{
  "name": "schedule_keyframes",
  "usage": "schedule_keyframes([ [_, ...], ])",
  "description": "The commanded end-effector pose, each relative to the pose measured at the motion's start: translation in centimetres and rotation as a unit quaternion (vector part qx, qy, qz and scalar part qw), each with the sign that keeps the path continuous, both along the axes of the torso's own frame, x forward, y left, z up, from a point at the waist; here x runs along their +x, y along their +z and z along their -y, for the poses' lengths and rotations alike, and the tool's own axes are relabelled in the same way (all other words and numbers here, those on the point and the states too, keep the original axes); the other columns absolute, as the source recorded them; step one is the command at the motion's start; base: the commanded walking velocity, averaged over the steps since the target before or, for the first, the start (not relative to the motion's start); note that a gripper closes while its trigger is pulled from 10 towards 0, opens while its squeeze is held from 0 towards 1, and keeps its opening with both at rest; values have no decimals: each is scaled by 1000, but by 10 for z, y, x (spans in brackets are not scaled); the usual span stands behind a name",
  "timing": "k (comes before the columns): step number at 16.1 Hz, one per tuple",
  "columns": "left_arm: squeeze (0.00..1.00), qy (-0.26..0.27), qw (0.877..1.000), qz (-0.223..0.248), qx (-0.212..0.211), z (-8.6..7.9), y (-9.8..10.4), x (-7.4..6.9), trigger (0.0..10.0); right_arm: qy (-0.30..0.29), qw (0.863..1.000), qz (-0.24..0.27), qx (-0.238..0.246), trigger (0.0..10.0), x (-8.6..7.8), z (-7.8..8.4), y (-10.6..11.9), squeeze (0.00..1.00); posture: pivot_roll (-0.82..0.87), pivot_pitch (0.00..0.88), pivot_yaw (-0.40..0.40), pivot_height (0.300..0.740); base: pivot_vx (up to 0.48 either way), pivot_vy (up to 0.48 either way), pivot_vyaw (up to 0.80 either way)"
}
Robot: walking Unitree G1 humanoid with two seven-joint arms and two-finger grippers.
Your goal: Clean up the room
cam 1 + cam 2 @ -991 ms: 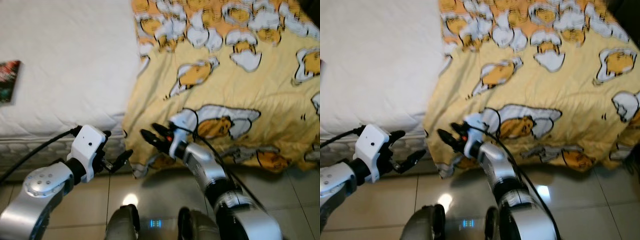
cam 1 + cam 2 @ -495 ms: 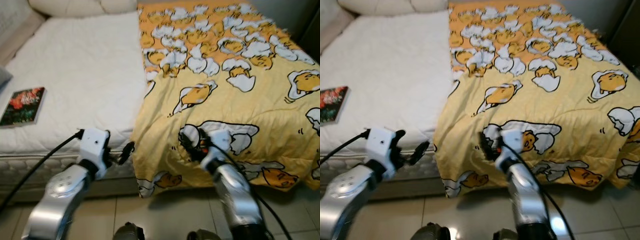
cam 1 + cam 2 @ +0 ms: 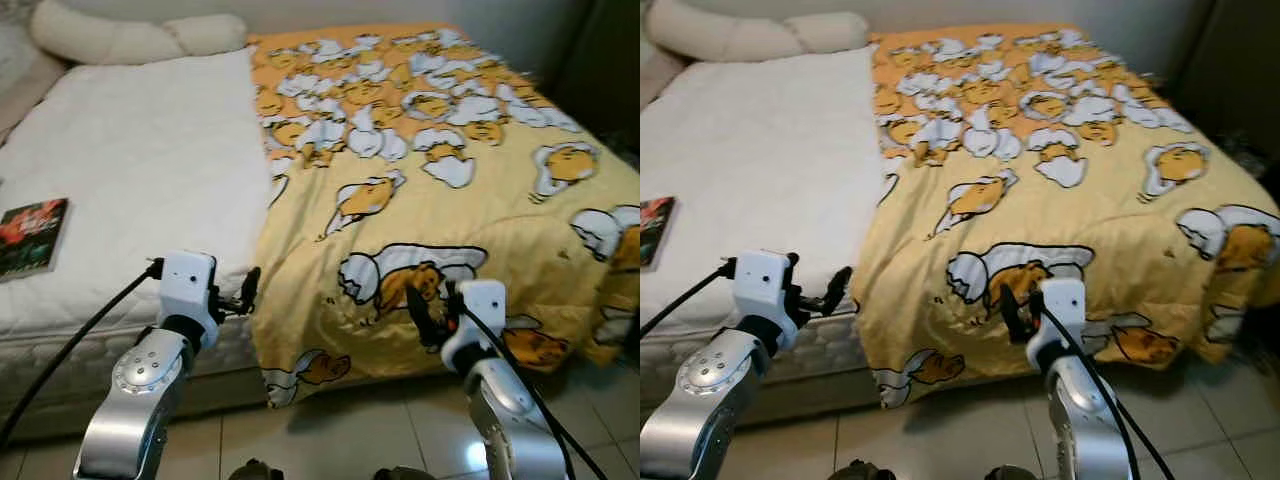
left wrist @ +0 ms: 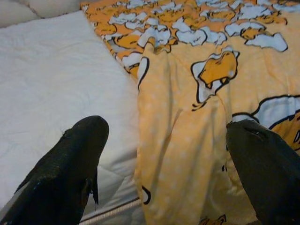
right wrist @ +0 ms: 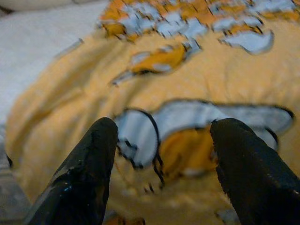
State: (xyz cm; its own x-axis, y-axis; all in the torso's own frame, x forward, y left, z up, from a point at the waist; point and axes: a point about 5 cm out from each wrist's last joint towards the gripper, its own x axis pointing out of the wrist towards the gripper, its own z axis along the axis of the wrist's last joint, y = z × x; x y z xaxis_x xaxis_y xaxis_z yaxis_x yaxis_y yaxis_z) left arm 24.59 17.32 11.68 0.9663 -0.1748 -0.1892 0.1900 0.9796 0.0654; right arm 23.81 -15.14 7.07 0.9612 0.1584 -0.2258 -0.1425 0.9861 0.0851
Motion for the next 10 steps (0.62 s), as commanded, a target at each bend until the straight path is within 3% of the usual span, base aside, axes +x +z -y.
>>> schedule_keyframes([
  [1, 0, 13, 1000, 7, -3, -3, 3, 0, 10000, -4, 1000, 10, -1, 10000, 1, -1, 7, 0, -37, 0, 55, 740, 0, 0, 0],
  [5, 0, 13, 1000, 13, -7, 2, 3, 0, 10000, -18, 999, 14, -25, 10000, 3, -1, 10, 0, -33, 0, 46, 740, 0, 0, 0],
  [10, 0, 15, 1000, 17, -9, 0, 3, 7, 10000, -22, 1000, 18, 11, 10000, 8, 1, 14, 0, -43, 0, 61, 740, 0, 0, 0],
])
